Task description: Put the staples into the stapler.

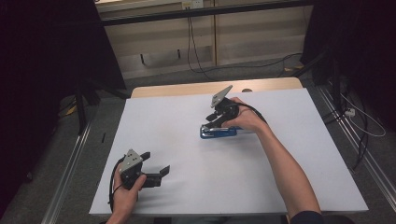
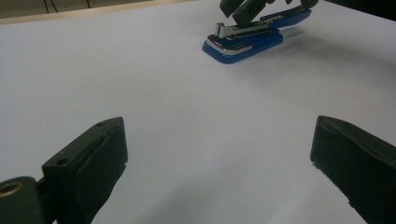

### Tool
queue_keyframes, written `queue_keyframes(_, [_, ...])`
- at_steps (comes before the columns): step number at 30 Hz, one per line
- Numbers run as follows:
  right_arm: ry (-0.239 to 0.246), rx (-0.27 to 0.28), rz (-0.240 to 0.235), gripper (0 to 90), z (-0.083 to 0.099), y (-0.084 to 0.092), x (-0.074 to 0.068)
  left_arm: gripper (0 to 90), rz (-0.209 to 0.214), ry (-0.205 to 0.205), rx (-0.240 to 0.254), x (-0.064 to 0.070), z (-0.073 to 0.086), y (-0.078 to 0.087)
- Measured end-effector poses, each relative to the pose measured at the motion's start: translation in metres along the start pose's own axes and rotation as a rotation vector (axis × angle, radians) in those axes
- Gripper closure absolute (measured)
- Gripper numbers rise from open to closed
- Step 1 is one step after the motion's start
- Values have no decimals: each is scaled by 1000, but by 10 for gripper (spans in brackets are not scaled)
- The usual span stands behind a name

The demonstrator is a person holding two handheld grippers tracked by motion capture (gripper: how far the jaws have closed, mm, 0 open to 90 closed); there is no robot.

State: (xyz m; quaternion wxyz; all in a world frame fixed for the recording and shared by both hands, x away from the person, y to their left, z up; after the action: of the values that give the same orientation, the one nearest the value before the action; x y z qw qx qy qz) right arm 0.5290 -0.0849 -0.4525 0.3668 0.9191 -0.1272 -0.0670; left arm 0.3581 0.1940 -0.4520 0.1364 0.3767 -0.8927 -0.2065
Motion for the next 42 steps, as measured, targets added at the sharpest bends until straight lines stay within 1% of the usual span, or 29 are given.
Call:
queue_keyframes(2, [-23,1,20,540,2,1,2,41,1,0,0,0,0,0])
queue_keyframes(4, [-37,3,24,510,4,2,2,41,0,-1,-1,0,0,0])
queue_keyframes(6, [-59,6,32,441,6,3,2,41,0,2,-1,0,0,0])
queue_keyframes(11, [-116,29,65,337,10,6,3,41,-1,5,3,-1,0,1])
queue_keyframes(15, [-150,53,85,272,10,10,3,41,-3,5,1,-1,0,1])
queue_keyframes(17, [-162,59,87,272,11,11,3,41,-2,6,1,-1,0,1])
queue_keyframes(19, [-169,65,91,246,12,12,2,41,0,6,3,-1,0,1])
queue_keyframes(23, [-187,86,135,171,12,14,0,41,-1,5,1,-1,0,1])
queue_keyframes(25, [-197,98,150,159,13,15,1,41,-2,4,-1,-1,0,1])
queue_keyframes(28, [-220,93,168,136,17,17,1,41,0,6,1,-1,0,1])
queue_keyframes(31, [-239,102,192,112,19,19,2,40,0,6,2,-1,0,1])
queue_keyframes(33, [-265,117,221,90,21,21,3,41,-1,7,2,-1,0,1])
queue_keyframes(35, [-293,132,240,79,23,23,3,41,1,8,3,-1,0,1])
queue_keyframes(38, [-325,141,276,61,27,25,4,41,6,3,-2,-1,0,-1])
queue_keyframes(39, [-331,138,286,61,28,25,4,41,10,2,-3,0,0,-1])
queue_keyframes(41, [-334,127,331,63,31,27,3,41,11,-3,-2,0,-1,-2])
queue_keyframes(42, [-335,122,342,63,32,27,3,41,15,1,1,1,-1,-2])
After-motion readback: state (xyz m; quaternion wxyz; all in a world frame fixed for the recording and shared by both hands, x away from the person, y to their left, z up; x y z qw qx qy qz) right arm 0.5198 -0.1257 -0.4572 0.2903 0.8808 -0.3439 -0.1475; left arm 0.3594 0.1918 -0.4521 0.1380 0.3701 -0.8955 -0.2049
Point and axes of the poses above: each handheld gripper's, and its own axes: y roughly backward along the jaws, z roughly out of its underside, x roughly to its right, the point moved 5 cm from there along -y, roughly forward along the jaws
